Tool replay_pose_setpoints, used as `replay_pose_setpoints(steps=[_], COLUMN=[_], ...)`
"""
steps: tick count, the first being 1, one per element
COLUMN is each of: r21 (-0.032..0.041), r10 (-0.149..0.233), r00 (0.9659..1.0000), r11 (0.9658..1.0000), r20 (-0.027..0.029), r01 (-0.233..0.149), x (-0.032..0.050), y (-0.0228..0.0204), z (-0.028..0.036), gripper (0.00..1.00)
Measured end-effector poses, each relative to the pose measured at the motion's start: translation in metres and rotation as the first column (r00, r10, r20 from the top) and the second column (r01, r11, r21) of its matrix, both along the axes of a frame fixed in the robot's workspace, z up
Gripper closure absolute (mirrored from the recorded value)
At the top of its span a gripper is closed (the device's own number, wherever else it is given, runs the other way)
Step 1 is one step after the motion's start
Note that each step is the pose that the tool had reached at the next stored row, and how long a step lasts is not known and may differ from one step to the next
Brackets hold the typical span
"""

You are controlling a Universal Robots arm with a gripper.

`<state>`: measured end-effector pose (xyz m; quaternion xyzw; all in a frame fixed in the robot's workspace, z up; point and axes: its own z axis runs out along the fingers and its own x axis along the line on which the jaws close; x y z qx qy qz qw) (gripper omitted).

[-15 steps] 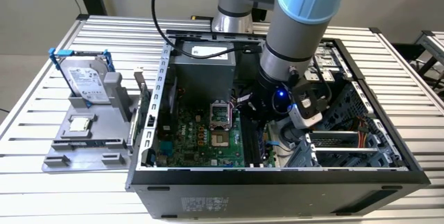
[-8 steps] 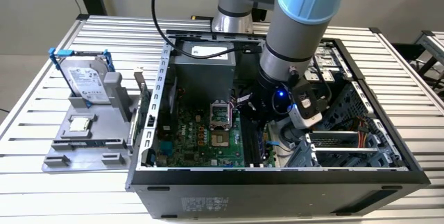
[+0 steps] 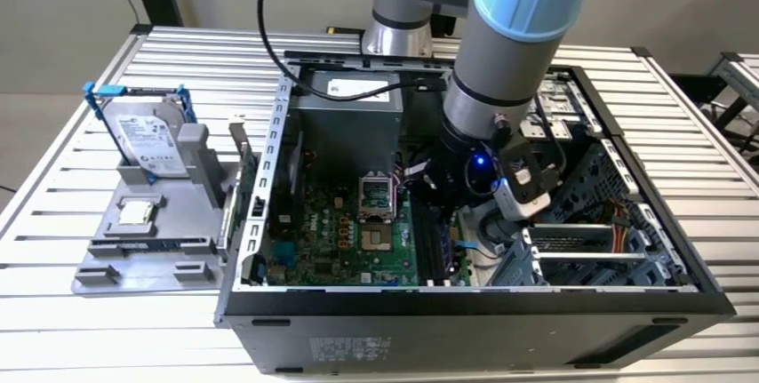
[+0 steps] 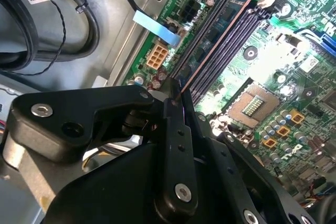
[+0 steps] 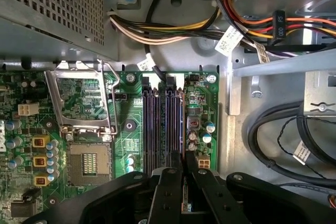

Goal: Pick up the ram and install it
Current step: 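Insert the ram into the slot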

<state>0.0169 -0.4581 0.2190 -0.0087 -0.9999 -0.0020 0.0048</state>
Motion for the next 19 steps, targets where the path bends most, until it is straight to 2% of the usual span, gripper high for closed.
replay_pose_setpoints(steps=[9, 19], r21=[0.0, 0.0], r10=[0.0, 0.0], r00=[1.0, 1.0], r11=[1.0, 1.0], r20=[-0.0004, -0.0014], r01=[0.0, 0.0], x=[-0.0001, -0.0001], y=[0.0, -0.0007], z=[-0.003, -0.0031], gripper=[1.0, 1.0])
